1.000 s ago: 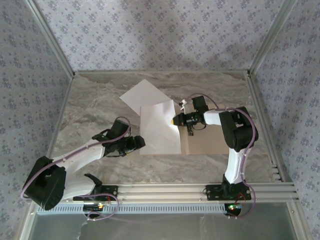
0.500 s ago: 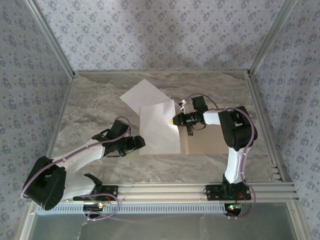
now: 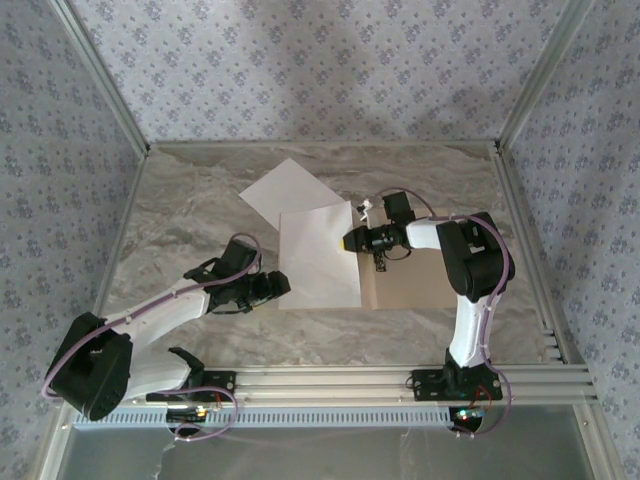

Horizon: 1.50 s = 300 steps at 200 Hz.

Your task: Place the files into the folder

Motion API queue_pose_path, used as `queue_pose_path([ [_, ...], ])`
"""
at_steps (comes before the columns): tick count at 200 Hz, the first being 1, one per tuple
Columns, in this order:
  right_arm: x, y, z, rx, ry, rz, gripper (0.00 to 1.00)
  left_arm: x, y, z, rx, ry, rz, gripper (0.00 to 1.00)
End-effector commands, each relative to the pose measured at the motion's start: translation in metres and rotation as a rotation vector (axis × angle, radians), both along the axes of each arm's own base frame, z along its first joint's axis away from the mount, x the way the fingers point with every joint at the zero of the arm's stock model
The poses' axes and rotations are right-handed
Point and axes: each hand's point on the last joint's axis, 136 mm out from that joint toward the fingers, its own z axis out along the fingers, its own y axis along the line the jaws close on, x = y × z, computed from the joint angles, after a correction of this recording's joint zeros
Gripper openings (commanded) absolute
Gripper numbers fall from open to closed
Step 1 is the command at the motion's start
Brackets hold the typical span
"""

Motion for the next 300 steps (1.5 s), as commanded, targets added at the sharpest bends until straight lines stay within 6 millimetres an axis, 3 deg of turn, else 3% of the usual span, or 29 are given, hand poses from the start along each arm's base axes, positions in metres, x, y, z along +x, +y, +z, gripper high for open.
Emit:
queue_pose_path([
  [1, 0.004, -0.002, 0.029, -0.032, -0.043, 0.008, 0.34, 0.004, 0.001, 0.009, 0.006, -0.02, 0.0, 0.76],
  [31, 0.003, -0.015, 0.05, -0.077, -0.064, -0.012, 0.4, 0.011, 0.001, 0.018, 0.029, -0.038, -0.013, 0.76],
  [75, 0.005, -0.052, 0.076, -0.126, -0.061, -0.13, 0.42, 0.029, -0.005, 0.038, 0.069, -0.096, -0.044, 0.75],
  [109, -0.007, -0.073, 0.085, -0.149, -0.082, -0.196, 0.44, 0.046, -0.02, 0.051, 0.126, -0.146, -0.088, 0.74],
  [156, -0.027, -0.098, 0.061, -0.18, -0.058, -0.29, 0.42, 0.075, -0.068, 0.061, 0.199, -0.219, -0.188, 0.72],
  [214, -0.051, -0.112, 0.026, -0.179, 0.024, -0.376, 0.4, 0.105, -0.123, 0.045, 0.273, -0.243, -0.28, 0.69],
  [300, -0.075, -0.112, -0.006, -0.178, 0.116, -0.41, 0.35, 0.128, -0.147, -0.005, 0.37, -0.185, -0.332, 0.68],
])
